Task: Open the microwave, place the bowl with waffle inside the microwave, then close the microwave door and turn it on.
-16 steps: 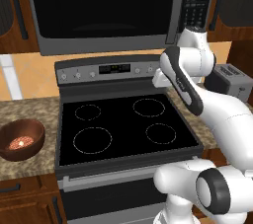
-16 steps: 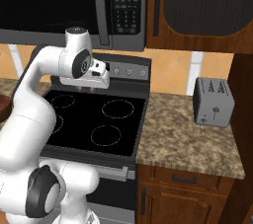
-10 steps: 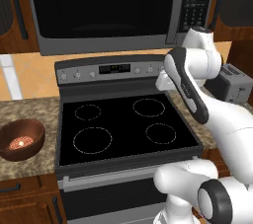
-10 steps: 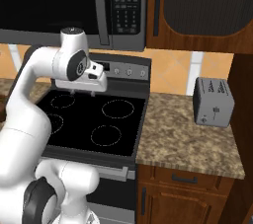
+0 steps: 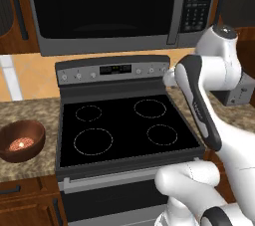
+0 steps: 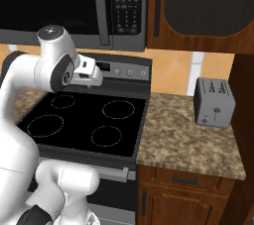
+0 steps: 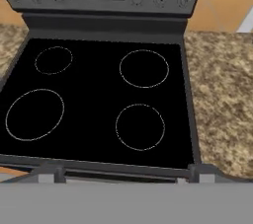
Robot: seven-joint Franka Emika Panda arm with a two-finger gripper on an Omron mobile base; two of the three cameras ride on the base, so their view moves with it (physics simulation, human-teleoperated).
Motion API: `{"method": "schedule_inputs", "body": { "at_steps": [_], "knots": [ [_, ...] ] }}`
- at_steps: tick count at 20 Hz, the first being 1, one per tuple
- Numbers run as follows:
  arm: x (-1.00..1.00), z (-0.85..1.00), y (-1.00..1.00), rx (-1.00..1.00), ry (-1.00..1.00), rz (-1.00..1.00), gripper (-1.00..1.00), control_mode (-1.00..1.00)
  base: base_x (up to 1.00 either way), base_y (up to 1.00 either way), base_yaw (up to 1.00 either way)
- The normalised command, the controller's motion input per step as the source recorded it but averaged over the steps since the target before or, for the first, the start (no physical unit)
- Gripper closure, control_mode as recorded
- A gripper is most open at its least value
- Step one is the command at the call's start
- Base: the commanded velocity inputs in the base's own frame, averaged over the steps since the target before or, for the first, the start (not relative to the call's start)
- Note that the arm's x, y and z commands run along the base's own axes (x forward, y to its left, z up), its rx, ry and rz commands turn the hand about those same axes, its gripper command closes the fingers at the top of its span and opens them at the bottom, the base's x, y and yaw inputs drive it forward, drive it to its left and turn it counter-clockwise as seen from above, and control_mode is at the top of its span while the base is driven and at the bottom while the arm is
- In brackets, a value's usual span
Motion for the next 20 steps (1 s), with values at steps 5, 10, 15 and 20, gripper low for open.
{"method": "schedule_inputs", "body": {
  "at_steps": [5, 10, 15, 20],
  "knots": [
    [0.07, 0.99, -0.08, 0.00, -0.10, -0.02, -1.00, -1.00, 0.00, 0.00, 0.00],
    [0.52, 0.73, -0.05, 0.00, -0.18, -0.08, -1.00, -1.00, 0.00, 0.00, 0.00],
    [0.32, 0.98, -0.25, 0.00, -0.08, 0.00, -1.00, -1.00, 0.00, 0.00, 0.00],
    [0.47, 0.58, -0.25, 0.00, -0.10, 0.00, -1.00, -1.00, 0.00, 0.00, 0.00]
  ]
}}
